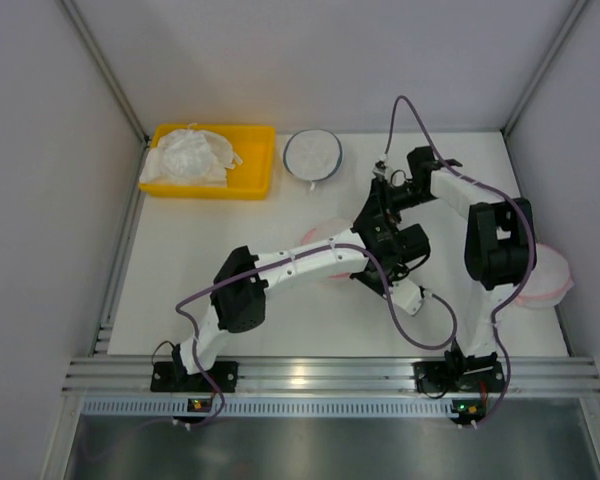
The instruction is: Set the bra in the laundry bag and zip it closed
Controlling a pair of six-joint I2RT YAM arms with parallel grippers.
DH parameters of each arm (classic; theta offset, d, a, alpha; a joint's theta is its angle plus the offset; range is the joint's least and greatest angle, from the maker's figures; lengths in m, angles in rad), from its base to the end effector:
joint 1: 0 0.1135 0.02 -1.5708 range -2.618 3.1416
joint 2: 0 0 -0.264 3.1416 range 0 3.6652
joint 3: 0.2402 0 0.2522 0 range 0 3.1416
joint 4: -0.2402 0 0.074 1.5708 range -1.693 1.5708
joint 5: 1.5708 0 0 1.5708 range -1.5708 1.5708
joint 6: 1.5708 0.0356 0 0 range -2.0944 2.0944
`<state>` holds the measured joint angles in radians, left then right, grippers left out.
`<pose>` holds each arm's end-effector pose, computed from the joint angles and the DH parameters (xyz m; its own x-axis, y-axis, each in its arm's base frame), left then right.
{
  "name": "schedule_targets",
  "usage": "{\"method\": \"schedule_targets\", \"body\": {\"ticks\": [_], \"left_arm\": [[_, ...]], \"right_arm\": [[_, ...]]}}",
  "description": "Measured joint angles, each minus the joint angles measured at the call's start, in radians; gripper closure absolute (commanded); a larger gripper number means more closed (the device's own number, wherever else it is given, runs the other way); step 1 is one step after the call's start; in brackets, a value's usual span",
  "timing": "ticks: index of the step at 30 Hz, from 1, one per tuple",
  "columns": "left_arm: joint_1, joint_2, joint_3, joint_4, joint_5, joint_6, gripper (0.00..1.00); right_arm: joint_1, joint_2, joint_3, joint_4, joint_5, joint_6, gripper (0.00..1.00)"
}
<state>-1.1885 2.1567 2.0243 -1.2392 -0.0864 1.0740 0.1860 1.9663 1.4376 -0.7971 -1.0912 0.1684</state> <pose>0.1664 -0.4056 0.2533 0.6327 0.7741 -0.0200 0.7590 -0.6148 0.2143 0.3729 0.1023 0.1976 -0.9897 -0.1075 -0.0949 -0.1328 0.4379 0.8892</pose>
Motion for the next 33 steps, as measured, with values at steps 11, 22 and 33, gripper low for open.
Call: {"method": "schedule_targets", "body": {"ticks": [11, 22, 33], "left_arm": [[-0.005, 0.026, 0.087, -0.026, 0.039, -0.085, 1.0], [-0.005, 0.054, 0.106, -0.029, 0.056, -0.126, 1.0], [-0.005, 0.052, 0.101, -0.02, 0.087, -0.158, 1.0]], "right_arm": [[-0.099, -0.225, -0.112, -0.183, 0.185, -0.196, 0.32], [-0.019, -0.201, -0.22, -0.169, 0.027, -0.174, 0.47], [0.097, -0.097, -0.172, -0.175, 0.008, -0.169, 1.0]]}}
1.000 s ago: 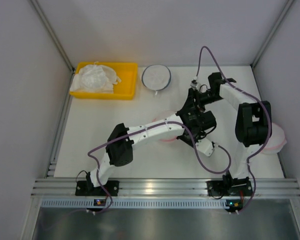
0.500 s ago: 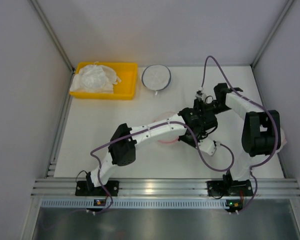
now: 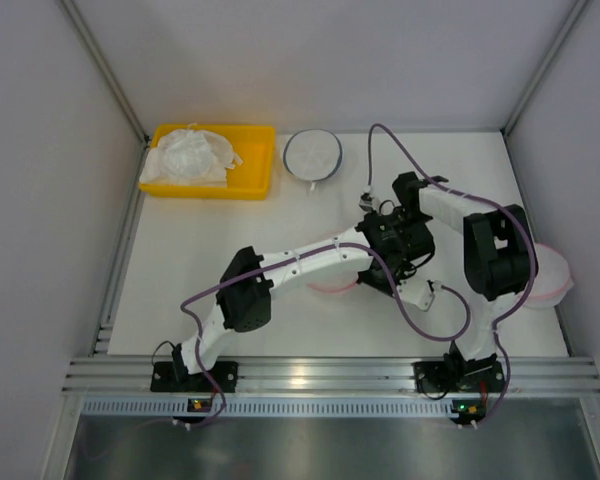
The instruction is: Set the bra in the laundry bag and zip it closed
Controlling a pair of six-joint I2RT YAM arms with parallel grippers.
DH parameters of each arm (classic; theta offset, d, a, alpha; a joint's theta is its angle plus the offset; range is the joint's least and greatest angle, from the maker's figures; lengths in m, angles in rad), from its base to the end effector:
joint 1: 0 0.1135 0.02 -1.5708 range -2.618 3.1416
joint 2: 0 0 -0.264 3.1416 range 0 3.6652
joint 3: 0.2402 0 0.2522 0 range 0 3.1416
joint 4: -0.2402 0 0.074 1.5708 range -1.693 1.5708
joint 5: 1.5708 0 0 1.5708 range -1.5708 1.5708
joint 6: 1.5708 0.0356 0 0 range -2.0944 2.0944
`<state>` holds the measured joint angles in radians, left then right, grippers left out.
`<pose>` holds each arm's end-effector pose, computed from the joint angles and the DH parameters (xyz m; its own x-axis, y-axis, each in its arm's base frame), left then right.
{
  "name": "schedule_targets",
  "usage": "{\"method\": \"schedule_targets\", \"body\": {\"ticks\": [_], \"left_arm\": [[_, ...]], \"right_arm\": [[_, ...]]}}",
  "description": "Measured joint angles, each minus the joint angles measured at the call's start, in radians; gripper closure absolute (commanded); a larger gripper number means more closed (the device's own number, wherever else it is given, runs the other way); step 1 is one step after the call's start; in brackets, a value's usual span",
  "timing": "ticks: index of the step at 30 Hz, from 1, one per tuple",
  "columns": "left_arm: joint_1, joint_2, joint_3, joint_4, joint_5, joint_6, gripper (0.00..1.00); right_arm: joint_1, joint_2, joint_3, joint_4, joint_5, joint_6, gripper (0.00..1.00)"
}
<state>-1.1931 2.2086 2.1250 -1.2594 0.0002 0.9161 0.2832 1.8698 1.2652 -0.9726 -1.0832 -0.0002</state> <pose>0.1663 -0.4193 0.2582 0.5186 0.8439 -0.1377 0.8510 -0.4938 0.1790 0.3108 0.1232 0.1852 -0.9601 -0.2795 0.0062 -0.1257 0.4514 0.8834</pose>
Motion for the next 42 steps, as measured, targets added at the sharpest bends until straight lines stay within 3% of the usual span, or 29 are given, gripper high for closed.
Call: {"method": "schedule_targets", "body": {"ticks": [12, 21, 23, 25, 28, 29, 31, 34, 38, 42], "left_arm": [[0.002, -0.072, -0.13, 0.062, 0.003, 0.002, 1.0], [0.011, -0.105, -0.196, 0.125, 0.019, 0.001, 1.0], [0.013, -0.105, -0.196, 0.147, 0.01, -0.006, 1.0], [0.016, -0.105, -0.196, 0.164, 0.02, -0.03, 1.0], [0.014, -0.104, -0.195, 0.173, 0.045, -0.075, 1.0], [0.012, -0.1, -0.19, 0.173, 0.048, -0.084, 1.0], [0.006, -0.079, -0.169, 0.182, 0.048, -0.101, 1.0], [0.003, -0.045, -0.15, 0.191, 0.039, -0.103, 1.0], [0.004, -0.031, -0.156, 0.197, 0.029, -0.084, 1.0], [0.014, -0.033, -0.198, 0.229, 0.028, -0.042, 1.0]], "right_arm": [[-0.024, 0.081, 0.236, -0.078, 0.035, -0.009, 1.0], [-0.019, 0.157, 0.382, -0.201, 0.109, -0.117, 1.0], [-0.015, 0.18, 0.415, -0.211, 0.131, -0.125, 0.79], [-0.005, 0.201, 0.454, -0.201, 0.172, -0.132, 0.75], [0.008, 0.207, 0.499, -0.159, 0.218, -0.14, 0.52], [0.009, 0.207, 0.515, -0.149, 0.227, -0.143, 0.38], [0.005, 0.207, 0.542, -0.144, 0.244, -0.159, 0.25], [-0.018, 0.207, 0.573, -0.154, 0.253, -0.214, 0.25], [-0.096, 0.207, 0.576, -0.212, 0.24, -0.283, 0.34], [-0.183, 0.179, 0.477, -0.256, 0.154, -0.343, 0.38]]}}
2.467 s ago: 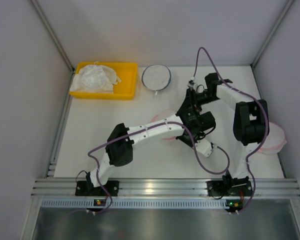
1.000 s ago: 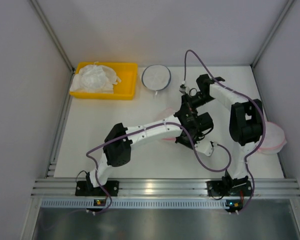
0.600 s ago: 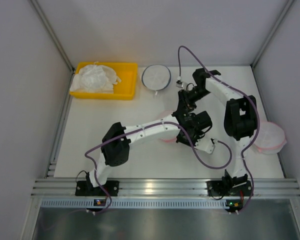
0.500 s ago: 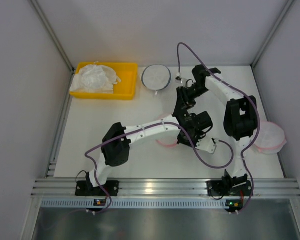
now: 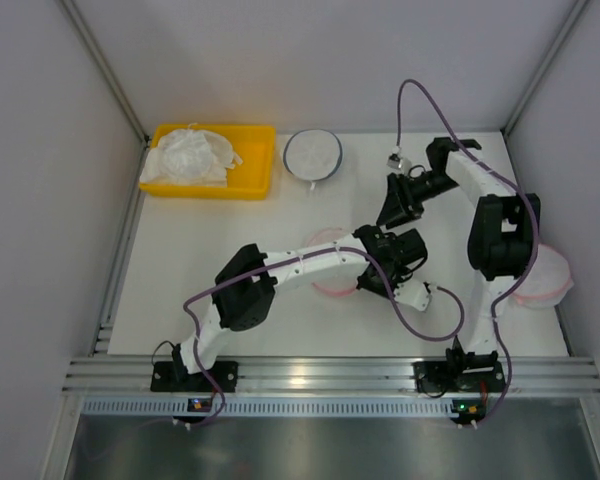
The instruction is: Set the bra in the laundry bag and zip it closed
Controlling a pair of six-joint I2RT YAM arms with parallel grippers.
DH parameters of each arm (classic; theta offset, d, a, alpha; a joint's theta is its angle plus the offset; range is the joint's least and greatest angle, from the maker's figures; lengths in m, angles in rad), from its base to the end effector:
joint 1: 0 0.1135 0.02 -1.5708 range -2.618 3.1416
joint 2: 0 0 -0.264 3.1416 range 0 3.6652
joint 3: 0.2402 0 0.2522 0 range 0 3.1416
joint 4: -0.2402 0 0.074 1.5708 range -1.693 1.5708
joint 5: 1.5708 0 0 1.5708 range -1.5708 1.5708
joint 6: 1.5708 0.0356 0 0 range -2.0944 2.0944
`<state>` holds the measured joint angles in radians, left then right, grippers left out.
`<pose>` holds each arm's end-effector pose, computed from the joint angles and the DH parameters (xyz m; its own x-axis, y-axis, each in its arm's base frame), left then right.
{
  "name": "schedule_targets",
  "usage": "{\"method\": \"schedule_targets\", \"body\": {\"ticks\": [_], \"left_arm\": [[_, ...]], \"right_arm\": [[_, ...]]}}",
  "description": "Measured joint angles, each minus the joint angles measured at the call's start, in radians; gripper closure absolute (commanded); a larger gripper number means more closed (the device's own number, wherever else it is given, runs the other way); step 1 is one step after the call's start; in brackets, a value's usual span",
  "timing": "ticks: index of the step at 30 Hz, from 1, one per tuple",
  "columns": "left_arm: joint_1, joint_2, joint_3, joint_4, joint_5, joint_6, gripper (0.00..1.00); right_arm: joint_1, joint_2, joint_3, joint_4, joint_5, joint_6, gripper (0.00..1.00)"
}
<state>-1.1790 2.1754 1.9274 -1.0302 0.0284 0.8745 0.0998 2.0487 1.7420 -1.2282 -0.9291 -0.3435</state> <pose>0.1724 -0.4199 0.2238 0.4767 0.8546 -0.2059 0.8751 -0.4390 0.2039 0.3917 0.0679 0.2359 -0.9066 -0.2934 -0.3034 -0.4180 0.5246 0.7417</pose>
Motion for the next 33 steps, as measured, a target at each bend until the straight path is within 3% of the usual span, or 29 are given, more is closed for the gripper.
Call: {"method": "schedule_targets", "body": {"ticks": [8, 15, 21, 25, 26, 33], "left_arm": [[0.016, 0.001, -0.003, 0.013, -0.007, 0.061, 1.0], [0.014, 0.015, 0.055, 0.029, -0.009, 0.063, 1.0], [0.013, 0.016, 0.056, 0.032, -0.015, 0.063, 1.0], [0.013, 0.015, 0.056, 0.032, -0.014, 0.063, 1.0], [0.013, 0.015, 0.056, 0.032, -0.013, 0.063, 1.0], [0.012, 0.011, 0.037, 0.036, 0.011, 0.059, 1.0]], "right_arm": [[0.016, -0.017, -0.245, -0.055, -0.117, -0.027, 0.41], [0.019, -0.035, -0.304, 0.037, -0.139, 0.066, 0.42], [0.054, -0.04, -0.338, 0.153, -0.142, 0.155, 0.58], [0.081, -0.044, -0.346, 0.197, -0.142, 0.188, 0.97], [0.082, -0.045, -0.346, 0.203, -0.142, 0.196, 1.0], [0.084, -0.045, -0.293, 0.233, -0.14, 0.265, 1.0]]}}
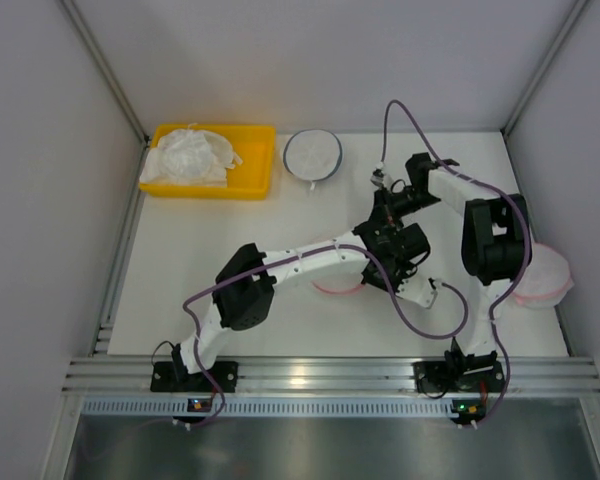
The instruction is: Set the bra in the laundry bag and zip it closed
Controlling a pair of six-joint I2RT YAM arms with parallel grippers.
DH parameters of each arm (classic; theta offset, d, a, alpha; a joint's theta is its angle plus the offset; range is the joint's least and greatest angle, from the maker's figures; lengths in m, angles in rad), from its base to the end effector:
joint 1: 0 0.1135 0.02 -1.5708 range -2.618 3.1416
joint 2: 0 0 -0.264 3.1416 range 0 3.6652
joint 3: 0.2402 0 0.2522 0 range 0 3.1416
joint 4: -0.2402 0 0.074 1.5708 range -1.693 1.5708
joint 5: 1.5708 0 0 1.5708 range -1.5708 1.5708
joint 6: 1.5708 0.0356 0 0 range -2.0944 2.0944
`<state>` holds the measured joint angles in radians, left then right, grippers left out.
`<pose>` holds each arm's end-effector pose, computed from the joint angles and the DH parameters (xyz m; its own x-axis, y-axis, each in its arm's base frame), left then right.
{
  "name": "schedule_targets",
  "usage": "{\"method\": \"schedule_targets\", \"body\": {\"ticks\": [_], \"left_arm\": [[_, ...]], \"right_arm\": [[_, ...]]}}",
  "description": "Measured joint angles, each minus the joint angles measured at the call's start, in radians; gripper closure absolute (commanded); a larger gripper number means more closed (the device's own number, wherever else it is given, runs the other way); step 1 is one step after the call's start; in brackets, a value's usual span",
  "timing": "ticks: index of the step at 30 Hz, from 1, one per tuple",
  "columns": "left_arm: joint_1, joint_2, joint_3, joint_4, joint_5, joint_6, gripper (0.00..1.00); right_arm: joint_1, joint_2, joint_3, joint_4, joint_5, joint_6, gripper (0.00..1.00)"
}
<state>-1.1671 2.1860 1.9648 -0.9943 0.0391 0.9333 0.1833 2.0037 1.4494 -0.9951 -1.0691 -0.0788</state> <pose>0.1804 -0.4260 0.2312 0.5235 0.8185 -0.2365 0.8460 -0.4667 0.2577 0.3606 0.0986 0.1841 -0.9716 -0.2186 -0.0903 -0.1831 0.4536 0.8722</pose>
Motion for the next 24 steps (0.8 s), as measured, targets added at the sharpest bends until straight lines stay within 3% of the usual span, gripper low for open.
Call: {"method": "schedule_targets", "body": {"ticks": [11, 15, 18, 21, 24], "left_arm": [[-0.018, -0.029, -0.055, 0.001, 0.028, -0.029, 1.0], [-0.016, -0.035, -0.055, 0.0, 0.021, -0.045, 1.0], [-0.019, -0.035, -0.053, 0.0, 0.024, -0.057, 1.0], [-0.015, -0.034, -0.042, -0.002, 0.024, -0.07, 1.0], [-0.004, -0.034, -0.02, -0.001, 0.024, -0.072, 1.0]], "right_arm": [[0.0, 0.044, 0.158, 0.14, -0.027, 0.146, 0.98], [0.0, 0.087, 0.217, 0.1, -0.041, 0.136, 0.61], [-0.01, 0.101, 0.298, 0.019, -0.034, 0.067, 0.4], [-0.038, 0.101, 0.387, -0.094, -0.021, -0.023, 0.32], [-0.108, 0.09, 0.412, -0.172, -0.004, -0.121, 0.33]]}}
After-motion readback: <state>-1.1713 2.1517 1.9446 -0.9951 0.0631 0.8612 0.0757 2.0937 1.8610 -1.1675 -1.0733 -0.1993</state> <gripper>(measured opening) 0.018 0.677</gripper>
